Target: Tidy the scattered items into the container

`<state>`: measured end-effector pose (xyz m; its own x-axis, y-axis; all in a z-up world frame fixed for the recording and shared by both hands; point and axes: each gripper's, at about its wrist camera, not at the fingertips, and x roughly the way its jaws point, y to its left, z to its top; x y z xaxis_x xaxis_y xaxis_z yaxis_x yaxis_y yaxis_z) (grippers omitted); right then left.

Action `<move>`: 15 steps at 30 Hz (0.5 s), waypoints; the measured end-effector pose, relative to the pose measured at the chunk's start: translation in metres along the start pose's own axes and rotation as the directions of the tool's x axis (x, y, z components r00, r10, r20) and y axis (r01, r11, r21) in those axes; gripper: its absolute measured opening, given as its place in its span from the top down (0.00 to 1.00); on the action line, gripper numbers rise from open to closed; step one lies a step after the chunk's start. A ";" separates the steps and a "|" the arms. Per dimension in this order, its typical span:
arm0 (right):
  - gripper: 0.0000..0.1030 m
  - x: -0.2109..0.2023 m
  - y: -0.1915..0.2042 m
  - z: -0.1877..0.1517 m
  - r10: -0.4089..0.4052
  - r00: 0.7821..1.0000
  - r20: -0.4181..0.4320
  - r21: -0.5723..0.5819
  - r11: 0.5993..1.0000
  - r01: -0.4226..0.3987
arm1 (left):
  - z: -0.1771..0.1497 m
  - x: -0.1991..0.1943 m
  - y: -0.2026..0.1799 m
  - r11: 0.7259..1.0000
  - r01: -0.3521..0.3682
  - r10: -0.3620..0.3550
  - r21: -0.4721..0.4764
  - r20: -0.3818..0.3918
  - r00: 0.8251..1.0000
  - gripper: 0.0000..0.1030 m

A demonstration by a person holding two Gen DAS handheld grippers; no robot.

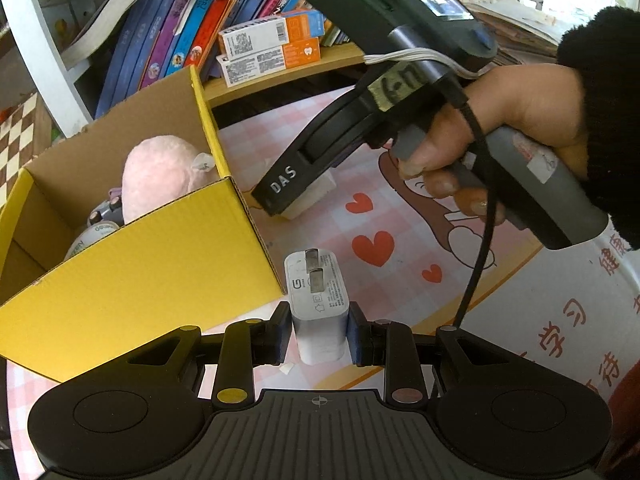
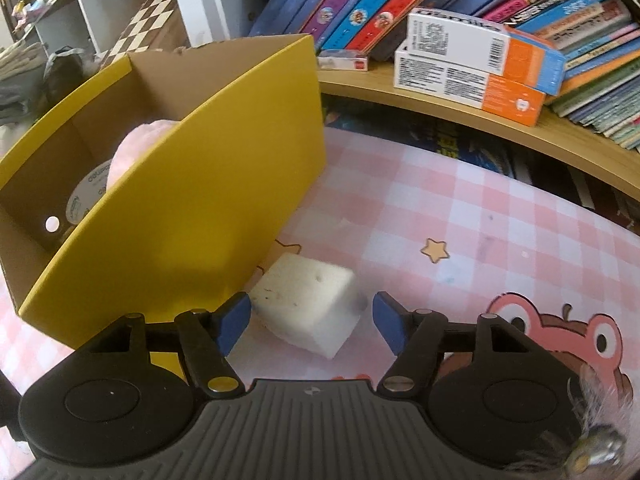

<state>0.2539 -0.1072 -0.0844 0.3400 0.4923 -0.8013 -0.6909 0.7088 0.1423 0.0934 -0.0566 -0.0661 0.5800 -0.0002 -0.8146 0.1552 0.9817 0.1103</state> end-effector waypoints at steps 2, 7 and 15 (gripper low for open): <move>0.40 0.003 0.001 0.001 0.014 1.000 -0.005 -0.001 1.000 -0.014 | 0.000 0.000 0.001 1.000 -0.001 0.001 -0.003 0.000 1.000 0.74; 0.53 0.009 0.004 0.002 0.051 0.999 -0.017 -0.003 0.999 -0.051 | 0.000 0.000 0.003 1.000 -0.004 0.004 -0.007 0.000 1.000 0.74; 0.72 0.004 0.006 0.000 0.083 0.996 -0.023 0.020 0.996 -0.083 | 0.000 -0.004 0.003 1.000 -0.008 0.008 -0.005 0.011 1.000 0.74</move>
